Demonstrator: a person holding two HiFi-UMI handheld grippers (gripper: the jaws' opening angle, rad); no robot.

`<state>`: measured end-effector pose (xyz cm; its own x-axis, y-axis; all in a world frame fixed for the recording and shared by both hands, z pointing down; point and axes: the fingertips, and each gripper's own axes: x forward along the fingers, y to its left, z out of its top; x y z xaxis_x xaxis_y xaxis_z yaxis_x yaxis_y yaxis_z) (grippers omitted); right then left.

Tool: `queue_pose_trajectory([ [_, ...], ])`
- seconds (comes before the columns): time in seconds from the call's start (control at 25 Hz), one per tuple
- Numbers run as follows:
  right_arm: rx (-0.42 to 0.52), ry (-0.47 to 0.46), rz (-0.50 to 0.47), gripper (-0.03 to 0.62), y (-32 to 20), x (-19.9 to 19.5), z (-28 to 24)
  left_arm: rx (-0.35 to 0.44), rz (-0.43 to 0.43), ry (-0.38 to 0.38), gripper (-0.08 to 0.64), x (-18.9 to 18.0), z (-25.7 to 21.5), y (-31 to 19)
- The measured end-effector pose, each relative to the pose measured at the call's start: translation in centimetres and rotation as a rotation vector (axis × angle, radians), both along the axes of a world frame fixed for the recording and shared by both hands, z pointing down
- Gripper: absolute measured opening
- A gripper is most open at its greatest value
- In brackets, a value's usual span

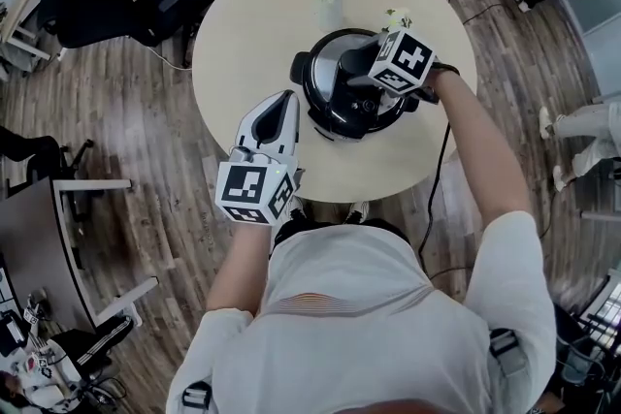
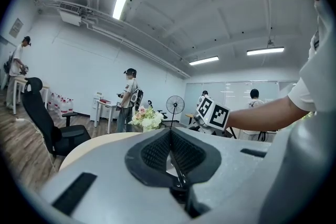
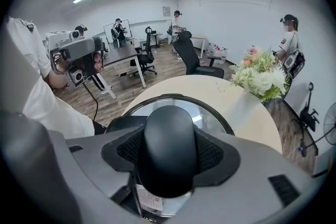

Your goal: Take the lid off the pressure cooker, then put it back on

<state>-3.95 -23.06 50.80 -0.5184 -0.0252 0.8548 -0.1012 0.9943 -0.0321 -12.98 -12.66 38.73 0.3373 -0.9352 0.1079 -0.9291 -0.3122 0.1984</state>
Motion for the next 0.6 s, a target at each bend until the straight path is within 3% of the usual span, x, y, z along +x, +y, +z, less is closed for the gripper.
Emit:
queue_pose_trajectory([
  [0.24,0.011,-0.036,0.010,0.281,-0.2,0.1,0.1,0.006,0.009,-0.002,0.004,0.7,-0.3,-0.5],
  [0.4,0.078,-0.043,0.022,0.301,-0.4,0.5,-1.0,0.012,0.016,-0.004,0.005,1.0,-0.8,-0.4],
  [0.48,0.110,-0.111,0.064,0.301,-0.5,0.6,-2.9,0.016,0.021,-0.007,0.005,1.1,-1.0,-0.4],
  [0.6,0.140,-0.309,0.192,0.296,-0.6,1.1,-7.1,0.022,0.029,-0.017,0.004,1.2,-1.3,-0.5],
])
